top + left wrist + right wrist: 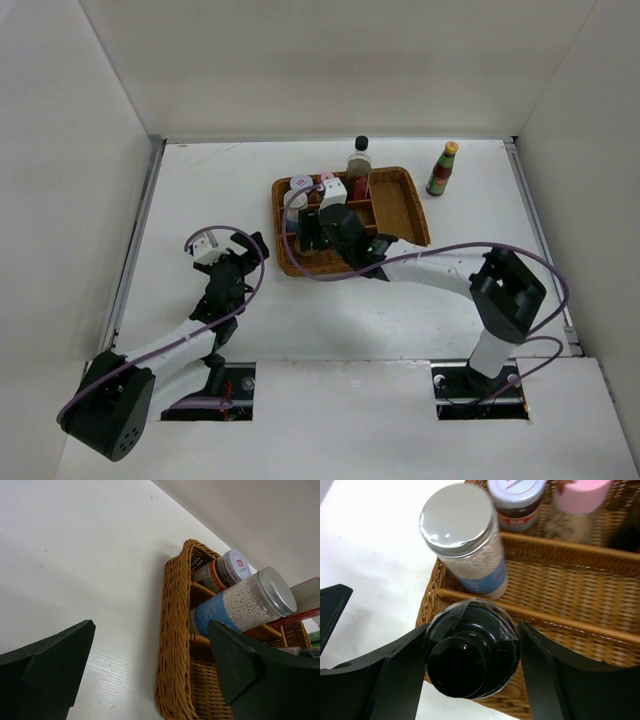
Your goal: Organize the condiment bottles
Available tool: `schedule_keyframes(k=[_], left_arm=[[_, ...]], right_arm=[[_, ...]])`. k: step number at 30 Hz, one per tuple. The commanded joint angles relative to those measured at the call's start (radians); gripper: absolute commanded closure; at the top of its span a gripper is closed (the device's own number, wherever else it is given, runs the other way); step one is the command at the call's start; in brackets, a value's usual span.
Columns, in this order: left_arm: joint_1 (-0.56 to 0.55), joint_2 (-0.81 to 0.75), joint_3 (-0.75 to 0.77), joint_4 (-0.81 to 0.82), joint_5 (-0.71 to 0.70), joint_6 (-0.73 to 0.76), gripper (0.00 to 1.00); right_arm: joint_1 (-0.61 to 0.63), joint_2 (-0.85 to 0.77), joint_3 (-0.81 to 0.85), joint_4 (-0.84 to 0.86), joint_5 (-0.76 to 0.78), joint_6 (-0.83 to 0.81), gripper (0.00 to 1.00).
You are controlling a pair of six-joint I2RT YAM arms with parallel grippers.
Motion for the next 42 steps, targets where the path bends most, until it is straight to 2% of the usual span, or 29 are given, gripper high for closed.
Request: schedule_keyframes(k=[1,8,14,18,20,26,28,30,31,33,34,35,36,37,38,40,41,42], left_arm=[[0.01,-0.003,-0.009,0.04,0.012,-0.015,0.0],[0.017,0.001,-0.009,0.04,0.018,-0.021,0.0],[0.027,-0.009,-0.014,0.037,0.024,-0.022,0.0],[0.016,-0.019,-0.012,0.025,0.023,-0.022,0.0],[0.028,-0.002,-0.009,0.026,0.03,-0.024,0.0],[0.026,-0.006,-0.009,0.025,0.027,-0.027,0.0],[0.031,-0.005,-0.011,0.025,0.035,-0.027,0.0],[0.022,-0.012,-0.011,0.025,0.035,-0.028,0.0],[0.02,-0.011,-0.011,0.025,0.033,-0.028,0.0],[0.023,0.001,-0.011,0.031,0.03,-0.028,0.0],[0.03,0.001,-0.011,0.028,0.035,-0.03,0.0],[0.028,-0.006,-0.012,0.025,0.037,-0.03,0.0],[0.024,-0.015,-0.014,0.025,0.035,-0.032,0.0],[0.02,-0.022,-0.014,0.025,0.029,-0.032,0.0],[0.019,-0.022,-0.015,0.028,0.026,-0.032,0.0],[0.03,-0.003,-0.012,0.029,0.032,-0.032,0.0],[0.031,0.001,-0.011,0.025,0.036,-0.032,0.0],[0.028,0.003,-0.011,0.025,0.041,-0.032,0.0]], right_arm=[[0.023,0.026,0.086,0.084,-0.004,0.007,0.51],[0.047,0.111,0.099,0.063,-0.004,0.005,0.47],[0.053,0.148,0.126,0.058,-0.024,-0.015,0.28],[0.053,0.064,0.113,0.046,-0.033,-0.072,0.09],[0.053,-0.003,0.087,0.027,-0.039,-0.076,0.04],[-0.067,-0.221,-0.028,0.001,-0.084,-0.082,0.01],[-0.159,-0.282,-0.069,0.009,-0.072,-0.075,0.06],[-0.264,-0.331,-0.098,0.018,-0.029,-0.076,0.15],[-0.308,-0.344,-0.109,0.03,-0.003,-0.079,0.23],[-0.429,-0.37,-0.118,0.041,0.066,-0.089,0.49],[-0.494,-0.369,-0.112,0.049,0.089,-0.101,0.59],[-0.561,-0.355,-0.092,0.041,0.103,-0.11,0.64],[-0.615,-0.336,-0.071,0.037,0.106,-0.119,0.65],[-0.661,-0.31,-0.048,0.036,0.103,-0.127,0.62],[-0.698,-0.277,-0.019,0.024,0.097,-0.133,0.55],[-0.744,-0.208,0.041,-0.005,0.09,-0.141,0.24],[-0.761,-0.165,0.076,-0.014,0.085,-0.144,0.14],[-0.772,-0.124,0.113,-0.023,0.071,-0.154,0.11]])
